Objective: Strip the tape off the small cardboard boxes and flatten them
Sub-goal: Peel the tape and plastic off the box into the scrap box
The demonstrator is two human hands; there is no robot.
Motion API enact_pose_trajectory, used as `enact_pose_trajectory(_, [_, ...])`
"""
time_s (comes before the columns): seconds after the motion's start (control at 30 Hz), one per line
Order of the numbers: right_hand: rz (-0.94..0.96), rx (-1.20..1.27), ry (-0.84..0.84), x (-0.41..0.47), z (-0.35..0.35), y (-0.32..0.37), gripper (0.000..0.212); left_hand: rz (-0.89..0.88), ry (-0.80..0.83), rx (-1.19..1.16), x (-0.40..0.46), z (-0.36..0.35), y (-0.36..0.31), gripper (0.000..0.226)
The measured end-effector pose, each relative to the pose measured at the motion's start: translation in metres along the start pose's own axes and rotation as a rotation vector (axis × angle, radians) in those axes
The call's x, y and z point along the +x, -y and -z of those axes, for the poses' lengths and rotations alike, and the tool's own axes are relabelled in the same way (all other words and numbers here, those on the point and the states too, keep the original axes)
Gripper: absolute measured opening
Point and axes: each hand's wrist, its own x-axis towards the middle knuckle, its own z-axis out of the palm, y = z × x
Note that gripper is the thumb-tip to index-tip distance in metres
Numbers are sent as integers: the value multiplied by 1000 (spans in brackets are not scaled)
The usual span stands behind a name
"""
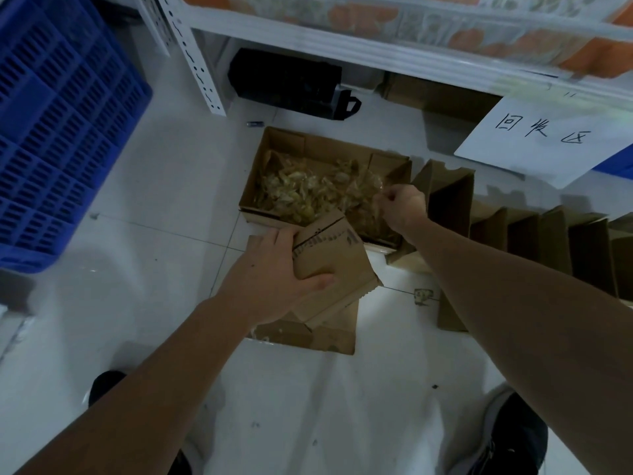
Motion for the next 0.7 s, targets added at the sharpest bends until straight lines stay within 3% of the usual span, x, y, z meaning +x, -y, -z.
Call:
enact_pose_trajectory(0.13, [-46, 72, -4, -2, 7, 10, 37, -1, -1, 4, 0, -1, 0, 97])
enact_pose_trajectory(0.2, [-79, 170, -15, -4, 11, 15, 33, 0, 6, 5, 1, -2, 1, 98])
enact_pose_trajectory(0.43, [-29, 102, -31, 5, 8, 18, 26, 9, 16, 11, 3, -4, 1, 99])
enact_pose_trajectory(0.7, [-27, 66, 97, 7, 17, 23, 23, 6, 16, 10, 5, -2, 1, 98])
